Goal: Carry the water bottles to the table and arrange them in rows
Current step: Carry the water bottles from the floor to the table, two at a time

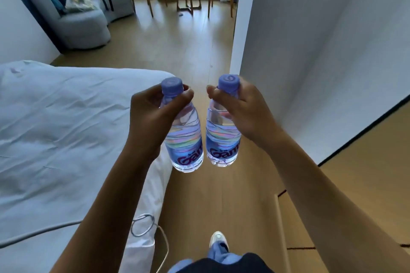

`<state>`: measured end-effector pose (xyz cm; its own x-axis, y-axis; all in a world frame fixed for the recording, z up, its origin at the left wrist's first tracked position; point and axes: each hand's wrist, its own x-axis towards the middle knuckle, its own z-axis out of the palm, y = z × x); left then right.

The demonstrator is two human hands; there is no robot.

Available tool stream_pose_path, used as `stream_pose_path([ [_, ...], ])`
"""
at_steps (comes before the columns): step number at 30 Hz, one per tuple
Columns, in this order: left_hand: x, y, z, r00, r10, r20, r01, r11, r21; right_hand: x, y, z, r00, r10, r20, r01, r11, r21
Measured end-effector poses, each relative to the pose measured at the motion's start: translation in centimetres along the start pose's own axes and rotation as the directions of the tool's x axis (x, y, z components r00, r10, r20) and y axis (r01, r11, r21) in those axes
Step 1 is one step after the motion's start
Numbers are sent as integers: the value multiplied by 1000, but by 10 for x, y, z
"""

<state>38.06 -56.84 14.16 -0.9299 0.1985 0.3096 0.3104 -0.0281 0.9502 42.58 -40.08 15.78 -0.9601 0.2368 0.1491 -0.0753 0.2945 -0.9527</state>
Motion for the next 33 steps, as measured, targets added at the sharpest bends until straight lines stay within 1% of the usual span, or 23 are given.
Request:
stream_pose_path([
  [3, 67, -14, 10, 1000, 0, -16, 0, 1000, 24, 72, 7, -7, 999, -27, 18, 27, 1000, -15],
  [6, 126, -31, 17, 999, -20, -40, 21, 1000, 6, 136, 15, -10, 998, -51, 35, 53, 997, -52],
  [9, 181, -54, 20, 998, -35, -42, 36, 999, 24, 193, 26, -7, 998, -38, 50, 42, 996, -79],
  [15, 326, -114, 21, 995, -99, 9, 99, 995, -13, 337, 55, 12, 1000, 22, 2, -22, 998, -55],
  [19, 427, -144, 21, 986, -147, 82, 151, 988, -42, 433, 62, 22, 997, 63, -36, -65, 996, -65],
  [22, 501, -161, 21, 983, -131, 126, 139, 989, -55, 501, 66, 26, 997, 62, -53, -64, 997, -50],
  [29, 637, -210, 36, 975, -163, 149, 175, 982, -72, 639, 98, 23, 992, 86, -89, -90, 995, -37],
  [33, 718, -247, 60, 968, -211, 133, 221, 973, -65, 728, 126, 13, 992, 99, -74, -103, 993, -55],
])
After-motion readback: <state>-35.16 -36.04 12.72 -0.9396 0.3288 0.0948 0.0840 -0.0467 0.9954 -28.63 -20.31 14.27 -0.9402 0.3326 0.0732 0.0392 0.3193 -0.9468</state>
